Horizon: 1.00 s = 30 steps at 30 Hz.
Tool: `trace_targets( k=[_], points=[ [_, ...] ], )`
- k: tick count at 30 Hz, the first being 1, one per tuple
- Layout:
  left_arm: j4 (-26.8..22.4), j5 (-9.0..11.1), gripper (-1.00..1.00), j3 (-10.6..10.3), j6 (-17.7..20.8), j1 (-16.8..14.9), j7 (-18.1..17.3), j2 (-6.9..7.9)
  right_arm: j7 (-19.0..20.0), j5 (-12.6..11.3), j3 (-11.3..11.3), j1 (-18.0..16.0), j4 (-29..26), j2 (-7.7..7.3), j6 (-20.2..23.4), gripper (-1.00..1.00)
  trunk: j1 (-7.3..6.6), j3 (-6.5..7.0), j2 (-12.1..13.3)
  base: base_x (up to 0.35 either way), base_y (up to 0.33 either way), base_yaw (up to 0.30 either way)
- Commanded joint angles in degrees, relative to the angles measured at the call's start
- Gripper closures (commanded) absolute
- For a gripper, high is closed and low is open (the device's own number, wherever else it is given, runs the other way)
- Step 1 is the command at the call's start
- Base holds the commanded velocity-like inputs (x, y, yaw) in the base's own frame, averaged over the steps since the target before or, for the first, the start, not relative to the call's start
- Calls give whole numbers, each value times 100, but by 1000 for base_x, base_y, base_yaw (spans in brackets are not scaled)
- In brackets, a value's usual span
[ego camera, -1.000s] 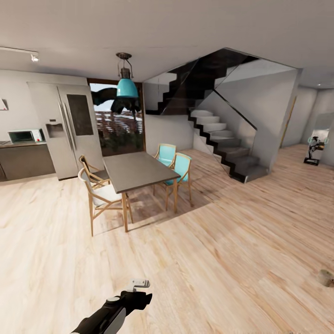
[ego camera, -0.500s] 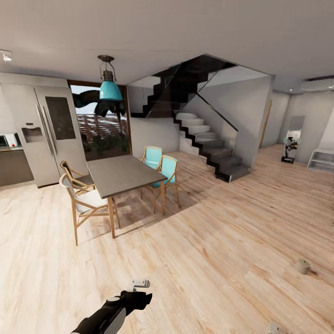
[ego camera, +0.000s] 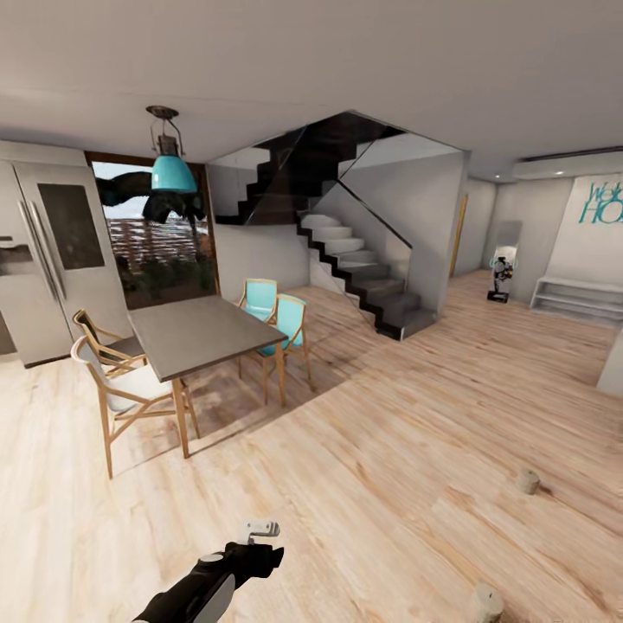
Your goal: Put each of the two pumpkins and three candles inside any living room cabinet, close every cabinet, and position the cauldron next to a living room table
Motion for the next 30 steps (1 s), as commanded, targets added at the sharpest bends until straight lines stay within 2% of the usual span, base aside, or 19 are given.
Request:
trace_targets(
  k=[1,30],
  points=[
    [-5,34,-100,-18,21,-2,0,3,17,-57,-9,-1,2,-1,58,-100,2,4,-4,0,0,-215],
    [-5,34,-100,-18,4,-2,0,3,17,-57,-9,-1,2,-1,58,-100,2,195,-4,0,0,-197]
  ],
)
